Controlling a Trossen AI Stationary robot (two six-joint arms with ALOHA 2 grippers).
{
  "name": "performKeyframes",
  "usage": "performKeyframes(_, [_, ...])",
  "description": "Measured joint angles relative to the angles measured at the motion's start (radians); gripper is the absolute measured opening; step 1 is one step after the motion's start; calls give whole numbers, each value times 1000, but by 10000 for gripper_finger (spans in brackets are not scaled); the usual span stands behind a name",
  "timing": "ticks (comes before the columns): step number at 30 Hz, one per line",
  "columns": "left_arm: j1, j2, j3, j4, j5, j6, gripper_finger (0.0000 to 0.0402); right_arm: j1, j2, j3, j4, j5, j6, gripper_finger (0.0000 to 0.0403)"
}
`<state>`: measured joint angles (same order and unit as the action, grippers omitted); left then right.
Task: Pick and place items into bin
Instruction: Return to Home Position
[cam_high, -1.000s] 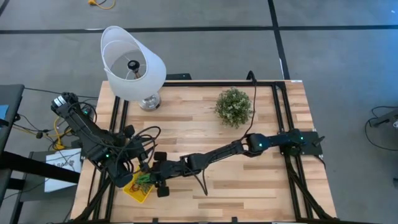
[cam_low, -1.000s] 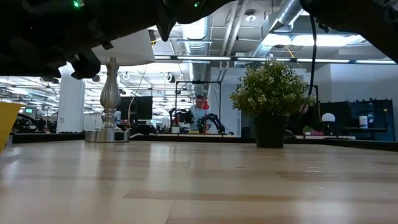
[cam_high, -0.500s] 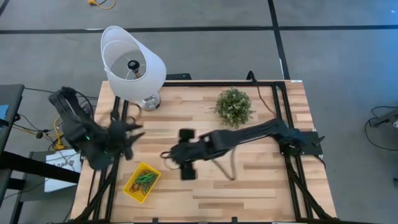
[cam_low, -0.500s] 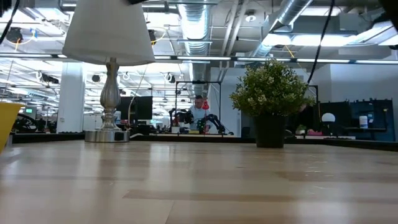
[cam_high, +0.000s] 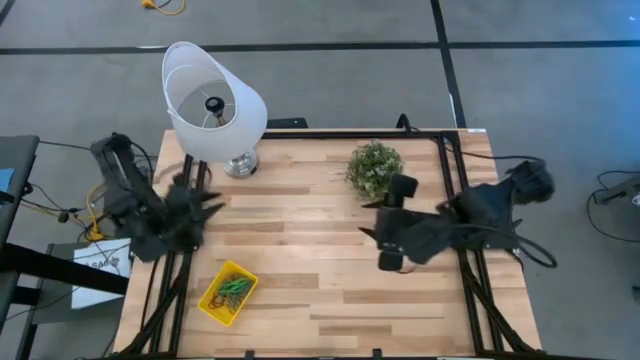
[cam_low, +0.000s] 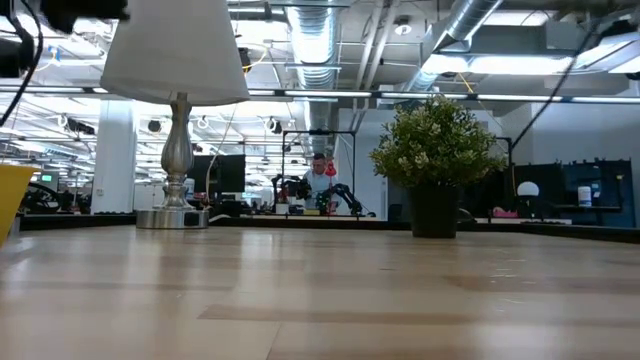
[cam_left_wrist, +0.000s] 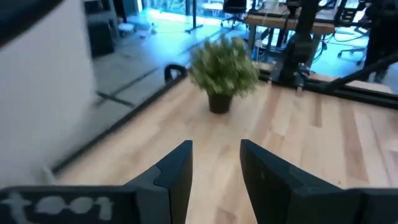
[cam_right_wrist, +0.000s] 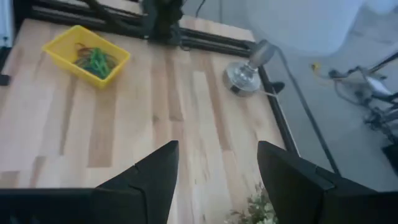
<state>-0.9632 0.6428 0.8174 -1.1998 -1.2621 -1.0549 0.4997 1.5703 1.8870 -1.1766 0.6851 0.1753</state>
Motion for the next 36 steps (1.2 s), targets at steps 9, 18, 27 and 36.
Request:
performKeyframes(9, [58,11,-231,826,248,430,123,112,-531,-868,728,20,-76,214])
performKeyframes(18, [249,-164,-144,892,341,804,123,136,-993,-1335,1002,20,-79,214])
performKeyframes(27, [318,-245,-328,1079,509,859,123,94,-1260,-1660,1394,-48,-354,214])
performKeyframes(36, [566,-179,-399,1283,738,1007,123,-71,-1291,-1761,1624,-207,-485,214])
